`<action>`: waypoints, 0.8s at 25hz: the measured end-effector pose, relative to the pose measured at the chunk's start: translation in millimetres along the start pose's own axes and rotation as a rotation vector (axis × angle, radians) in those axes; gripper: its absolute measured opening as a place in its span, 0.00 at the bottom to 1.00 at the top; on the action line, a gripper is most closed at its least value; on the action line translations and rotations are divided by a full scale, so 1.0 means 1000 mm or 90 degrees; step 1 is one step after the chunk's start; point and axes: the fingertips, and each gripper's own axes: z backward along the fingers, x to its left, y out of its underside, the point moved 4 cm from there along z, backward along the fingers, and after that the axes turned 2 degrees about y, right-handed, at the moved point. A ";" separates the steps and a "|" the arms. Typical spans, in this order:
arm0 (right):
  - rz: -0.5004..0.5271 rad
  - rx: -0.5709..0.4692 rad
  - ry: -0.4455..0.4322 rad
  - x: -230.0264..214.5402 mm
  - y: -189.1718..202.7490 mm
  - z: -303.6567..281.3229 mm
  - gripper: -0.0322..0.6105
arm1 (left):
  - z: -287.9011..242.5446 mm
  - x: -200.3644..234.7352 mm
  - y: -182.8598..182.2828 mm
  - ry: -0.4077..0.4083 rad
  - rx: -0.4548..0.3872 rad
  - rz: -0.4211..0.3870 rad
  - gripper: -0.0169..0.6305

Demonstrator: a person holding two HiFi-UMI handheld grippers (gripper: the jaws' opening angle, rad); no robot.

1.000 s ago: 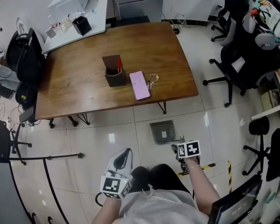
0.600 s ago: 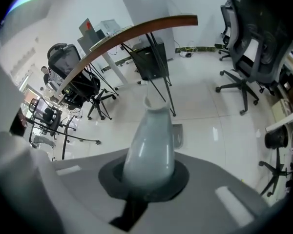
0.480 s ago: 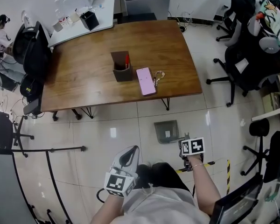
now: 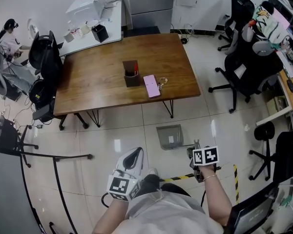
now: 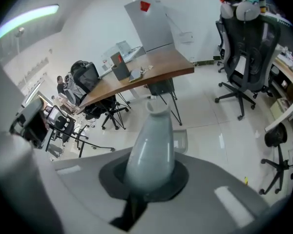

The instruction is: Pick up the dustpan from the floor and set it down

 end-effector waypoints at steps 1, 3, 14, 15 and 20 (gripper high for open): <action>0.002 -0.013 -0.007 0.004 0.006 0.012 0.06 | 0.008 -0.008 -0.001 -0.002 -0.006 -0.004 0.05; 0.006 -0.037 -0.019 0.012 0.024 0.038 0.06 | 0.025 -0.026 -0.003 -0.007 -0.017 -0.011 0.05; 0.085 -0.083 -0.062 0.008 0.132 0.132 0.05 | 0.124 -0.150 0.022 -0.063 -0.074 -0.081 0.05; 0.092 -0.080 -0.060 0.009 0.140 0.137 0.05 | 0.134 -0.155 0.026 -0.066 -0.076 -0.082 0.05; 0.109 -0.056 -0.047 0.012 0.182 0.146 0.05 | 0.178 -0.170 0.040 -0.081 -0.082 -0.054 0.05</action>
